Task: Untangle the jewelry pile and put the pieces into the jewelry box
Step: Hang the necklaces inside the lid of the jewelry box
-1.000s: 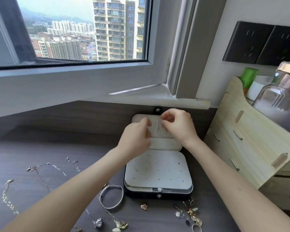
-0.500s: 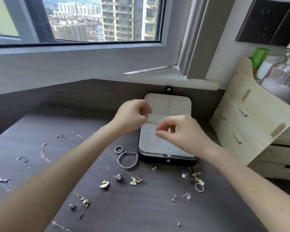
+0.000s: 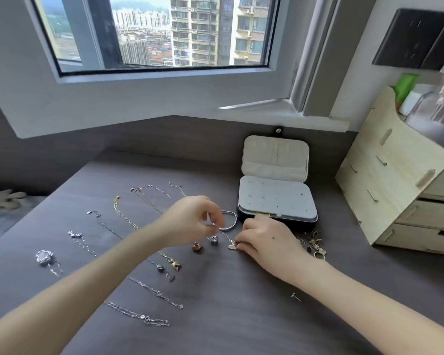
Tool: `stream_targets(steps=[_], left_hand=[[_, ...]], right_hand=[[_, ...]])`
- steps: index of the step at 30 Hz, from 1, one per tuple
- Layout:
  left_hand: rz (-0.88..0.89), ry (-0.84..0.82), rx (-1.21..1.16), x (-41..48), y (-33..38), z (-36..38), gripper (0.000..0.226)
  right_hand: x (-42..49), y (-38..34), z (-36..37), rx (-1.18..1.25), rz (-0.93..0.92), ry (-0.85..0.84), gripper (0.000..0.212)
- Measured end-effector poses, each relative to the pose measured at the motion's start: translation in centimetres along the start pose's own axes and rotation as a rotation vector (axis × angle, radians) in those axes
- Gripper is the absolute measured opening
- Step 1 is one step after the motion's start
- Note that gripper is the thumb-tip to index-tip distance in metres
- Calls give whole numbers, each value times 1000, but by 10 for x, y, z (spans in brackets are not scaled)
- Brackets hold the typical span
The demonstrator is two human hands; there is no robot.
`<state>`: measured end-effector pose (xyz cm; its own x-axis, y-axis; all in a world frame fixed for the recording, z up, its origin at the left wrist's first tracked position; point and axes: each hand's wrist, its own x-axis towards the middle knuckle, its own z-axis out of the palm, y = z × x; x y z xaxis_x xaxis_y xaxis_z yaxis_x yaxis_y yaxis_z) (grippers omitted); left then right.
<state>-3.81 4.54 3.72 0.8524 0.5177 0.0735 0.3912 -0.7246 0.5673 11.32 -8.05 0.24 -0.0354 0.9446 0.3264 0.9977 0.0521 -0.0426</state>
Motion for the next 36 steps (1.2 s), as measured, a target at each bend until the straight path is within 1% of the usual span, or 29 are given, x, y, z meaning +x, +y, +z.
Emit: stream_targets(steps=[2, 5, 6, 8, 10, 13, 15, 18, 20, 22, 23, 24, 26, 28, 30, 33, 36], left_hand=[[13, -4, 14, -2, 1, 5, 13], [40, -4, 77, -4, 2, 13, 15], [51, 0, 105, -4, 3, 16, 16], [69, 23, 135, -4, 4, 20, 17], [66, 57, 132, -4, 4, 20, 17], [61, 80, 119, -2, 5, 18, 18], [49, 83, 96, -2, 5, 15, 19], [14, 84, 2, -4, 3, 11, 19], [-13, 79, -54, -4, 1, 10, 21], [-46, 70, -126, -2, -1, 10, 26], [-64, 68, -183, -1, -2, 9, 28], [-85, 64, -255, 1, -2, 7, 30], [-120, 57, -423, 4, -1, 2, 30], [-132, 54, -590, 8, 0, -4, 25], [-127, 77, -694, 12, 1, -11, 22], [-120, 142, -746, 17, 1, -19, 19], [-92, 192, -797, 22, -1, -26, 20]], right_hand=[[-2, 2, 5, -50, -9, 39, 31], [-5, 2, -2, -155, -14, 6, 18], [-7, 2, -4, -174, -10, -6, 17], [-11, 2, -7, -137, 26, -11, 19], [-10, 0, -8, -53, 27, 26, 20], [-2, -3, -5, -1, -69, 59, 18], [2, -5, -1, -55, -147, 48, 19], [4, -3, 4, -200, -263, 43, 23], [7, -1, 7, -205, -274, 92, 19], [13, 1, 4, -68, -191, 157, 9], [18, -1, -1, 34, -124, 175, 8], [24, -3, -8, 137, -48, 170, 13], [39, -6, -26, 309, 91, 103, 17], [55, -8, -44, 415, 172, 27, 17], [69, -7, -57, 446, 202, 4, 18], [88, -8, -69, 455, 230, -15, 19], [101, -8, -80, 444, 244, 1, 20]])
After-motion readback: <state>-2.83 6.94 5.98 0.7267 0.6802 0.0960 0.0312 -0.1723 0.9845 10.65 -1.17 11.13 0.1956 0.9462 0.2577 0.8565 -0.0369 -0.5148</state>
